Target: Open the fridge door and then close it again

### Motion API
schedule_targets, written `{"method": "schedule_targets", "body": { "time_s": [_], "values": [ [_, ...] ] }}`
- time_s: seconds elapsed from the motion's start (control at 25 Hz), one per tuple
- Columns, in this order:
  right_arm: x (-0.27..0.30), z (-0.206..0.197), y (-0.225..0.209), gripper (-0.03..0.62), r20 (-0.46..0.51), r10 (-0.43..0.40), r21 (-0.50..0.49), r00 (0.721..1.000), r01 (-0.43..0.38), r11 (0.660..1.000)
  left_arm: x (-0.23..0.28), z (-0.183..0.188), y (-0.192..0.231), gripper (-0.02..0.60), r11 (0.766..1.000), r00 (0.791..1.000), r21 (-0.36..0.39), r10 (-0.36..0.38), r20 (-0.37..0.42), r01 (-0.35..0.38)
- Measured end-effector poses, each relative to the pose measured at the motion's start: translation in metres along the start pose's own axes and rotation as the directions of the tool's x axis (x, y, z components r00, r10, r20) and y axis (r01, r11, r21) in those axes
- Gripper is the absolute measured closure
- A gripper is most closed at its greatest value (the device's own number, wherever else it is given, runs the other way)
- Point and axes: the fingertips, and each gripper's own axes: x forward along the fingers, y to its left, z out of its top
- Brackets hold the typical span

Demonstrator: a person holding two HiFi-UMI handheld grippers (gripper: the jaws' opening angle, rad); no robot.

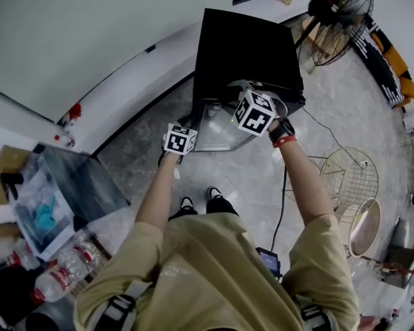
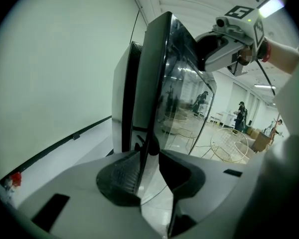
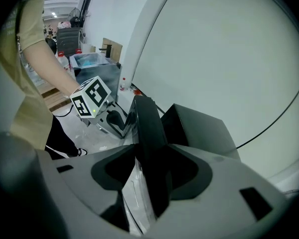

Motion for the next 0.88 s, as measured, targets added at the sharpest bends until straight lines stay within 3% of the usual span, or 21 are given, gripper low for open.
{"method": "schedule_targets", "body": {
  "time_s": [0.32, 0.88],
  "values": [
    [-0.007, -0.001, 0.014, 0.382, 0.073, 0.021, -0.055, 0.997, -0.017, 0.998, -0.009, -0.01, -0.01, 0.454, 0.997, 0.997, -0.031, 0.072, 0.003, -0.072],
    [-0.024, -0.006, 0.036, 0.382, 0.156, 0.07, -0.164, 0.985, -0.044, 0.986, -0.027, -0.023, -0.035, 0.454, 0.97, 0.976, -0.116, 0.216, 0.005, -0.214]
  ]
}}
